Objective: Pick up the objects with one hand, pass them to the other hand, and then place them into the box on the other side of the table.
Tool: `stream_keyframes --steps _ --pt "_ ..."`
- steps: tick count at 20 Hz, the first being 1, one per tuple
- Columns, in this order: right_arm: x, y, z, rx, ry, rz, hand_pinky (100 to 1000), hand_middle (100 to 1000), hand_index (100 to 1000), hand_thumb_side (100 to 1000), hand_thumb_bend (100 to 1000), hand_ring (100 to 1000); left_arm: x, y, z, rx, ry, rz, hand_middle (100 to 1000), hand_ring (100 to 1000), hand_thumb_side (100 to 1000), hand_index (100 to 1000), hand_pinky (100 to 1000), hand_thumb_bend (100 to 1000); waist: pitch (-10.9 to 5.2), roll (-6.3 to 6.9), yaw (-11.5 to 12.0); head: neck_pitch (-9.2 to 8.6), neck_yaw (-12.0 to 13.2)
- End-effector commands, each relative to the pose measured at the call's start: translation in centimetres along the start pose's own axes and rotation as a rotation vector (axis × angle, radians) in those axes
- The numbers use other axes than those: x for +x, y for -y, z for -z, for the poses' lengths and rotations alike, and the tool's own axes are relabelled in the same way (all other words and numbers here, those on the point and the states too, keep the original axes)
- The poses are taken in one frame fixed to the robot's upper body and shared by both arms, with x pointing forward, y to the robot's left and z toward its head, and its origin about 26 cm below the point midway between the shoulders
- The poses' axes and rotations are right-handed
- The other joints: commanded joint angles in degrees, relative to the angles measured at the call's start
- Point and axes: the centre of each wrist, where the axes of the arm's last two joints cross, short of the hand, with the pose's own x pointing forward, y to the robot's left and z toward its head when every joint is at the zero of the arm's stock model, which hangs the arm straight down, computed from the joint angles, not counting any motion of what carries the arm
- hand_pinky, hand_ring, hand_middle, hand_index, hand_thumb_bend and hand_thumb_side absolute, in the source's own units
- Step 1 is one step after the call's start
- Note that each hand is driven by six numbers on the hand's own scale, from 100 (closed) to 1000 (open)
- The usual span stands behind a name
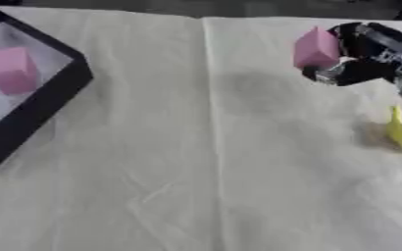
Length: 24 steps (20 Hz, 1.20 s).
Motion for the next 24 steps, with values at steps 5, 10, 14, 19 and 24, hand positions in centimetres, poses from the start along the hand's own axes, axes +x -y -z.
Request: stream_keyframes --steps 5,10,14,19,24 --pt "2.0 -2.3 1.2 0.02 0.063 0.037 813 583 667 100 427 674 5.1 -0.7 -1.4 -0.099 0.19 0.017 698 703 463 753 719 374 -1.9 0.08 -0.05 0.65 1.27" --pt "2.5 -4.0 1.9 0.035 0.084 0.074 813 582 666 100 429 672 6.7 -0.3 -1.6 -0.16 0.258 0.016 699 704 462 755 720 377 -2.38 0.16 -0.17 1.16 2.07" --pt "2.6 -5.6 2.4 0.058 0.092 0.101 813 582 666 100 429 670 7.6 0.1 -1.4 -0.206 0.316 0.008 700 706 462 755 722 379 -2.77 0.21 -0.21 1.43 2.53" --pt "2.8 -7.6 3.1 0.087 0.101 0.136 813 581 666 100 421 669 8.7 0.8 -1.2 -0.259 0.377 -0.005 701 707 462 755 723 378 -3.25 0.34 -0.2 2.04 2.85" --pt "3.2 -9.2 3.6 0.104 0.116 0.171 814 582 667 100 416 669 10.0 1.4 -0.9 -0.303 0.438 -0.015 704 709 459 756 726 380 -3.77 0.36 -0.28 2.56 3.47"
